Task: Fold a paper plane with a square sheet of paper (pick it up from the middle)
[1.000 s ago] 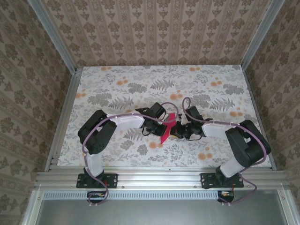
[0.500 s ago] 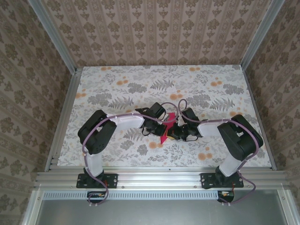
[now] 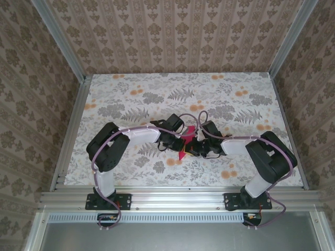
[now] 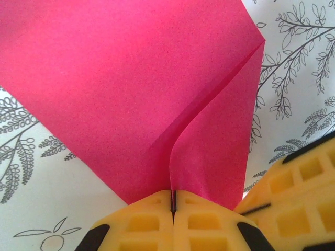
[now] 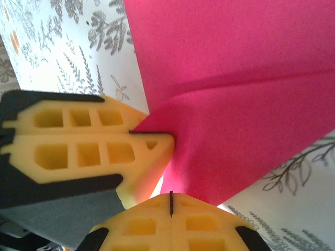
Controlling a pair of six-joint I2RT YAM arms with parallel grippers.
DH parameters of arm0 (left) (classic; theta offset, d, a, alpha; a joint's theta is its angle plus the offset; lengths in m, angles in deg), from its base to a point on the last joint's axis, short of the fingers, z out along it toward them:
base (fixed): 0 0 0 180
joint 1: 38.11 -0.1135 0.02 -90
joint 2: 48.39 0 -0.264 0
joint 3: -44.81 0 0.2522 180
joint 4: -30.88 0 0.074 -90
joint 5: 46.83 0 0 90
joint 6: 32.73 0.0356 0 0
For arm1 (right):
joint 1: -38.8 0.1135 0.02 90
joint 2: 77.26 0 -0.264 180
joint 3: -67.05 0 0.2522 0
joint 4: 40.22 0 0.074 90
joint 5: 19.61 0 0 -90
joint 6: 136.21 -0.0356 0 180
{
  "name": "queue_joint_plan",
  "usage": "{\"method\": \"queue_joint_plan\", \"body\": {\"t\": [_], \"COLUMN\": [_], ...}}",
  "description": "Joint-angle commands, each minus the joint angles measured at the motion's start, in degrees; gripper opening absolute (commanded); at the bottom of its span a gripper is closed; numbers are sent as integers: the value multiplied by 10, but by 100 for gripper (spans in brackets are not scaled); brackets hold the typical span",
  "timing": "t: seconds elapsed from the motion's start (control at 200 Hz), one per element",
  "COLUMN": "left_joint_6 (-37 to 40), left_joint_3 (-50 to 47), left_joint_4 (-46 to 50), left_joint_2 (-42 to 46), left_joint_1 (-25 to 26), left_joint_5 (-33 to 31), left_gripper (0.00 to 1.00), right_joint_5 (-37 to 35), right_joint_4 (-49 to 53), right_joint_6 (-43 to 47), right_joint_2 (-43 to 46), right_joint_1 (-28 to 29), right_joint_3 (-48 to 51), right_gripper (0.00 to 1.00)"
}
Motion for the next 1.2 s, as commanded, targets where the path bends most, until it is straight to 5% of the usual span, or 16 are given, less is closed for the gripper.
{"method": "queue_joint_plan", "body": {"t": [0.0,0.575,0.86,1.195], "left_joint_6": [-2,-1,-1,-2], "left_joint_3": [-22,-23,-22,-23], "left_joint_4": [37,34,35,35], "left_joint_2": [-14,-16,-19,-17], "left_joint_1": [-11,-11,-12,-13], "left_joint_5": [-25,-20,-18,-19], "left_gripper": [0,0,0,0], "right_joint_5": [-18,-36,-43,-65], "right_joint_4": [-23,-9,-59,8], "right_joint_6": [-23,-33,-57,-38], "right_joint_2": [-9,34,-14,26], "right_joint_1": [7,26,46,53], "right_joint_3": [16,30,31,19], "right_gripper": [4,5,5,4]}}
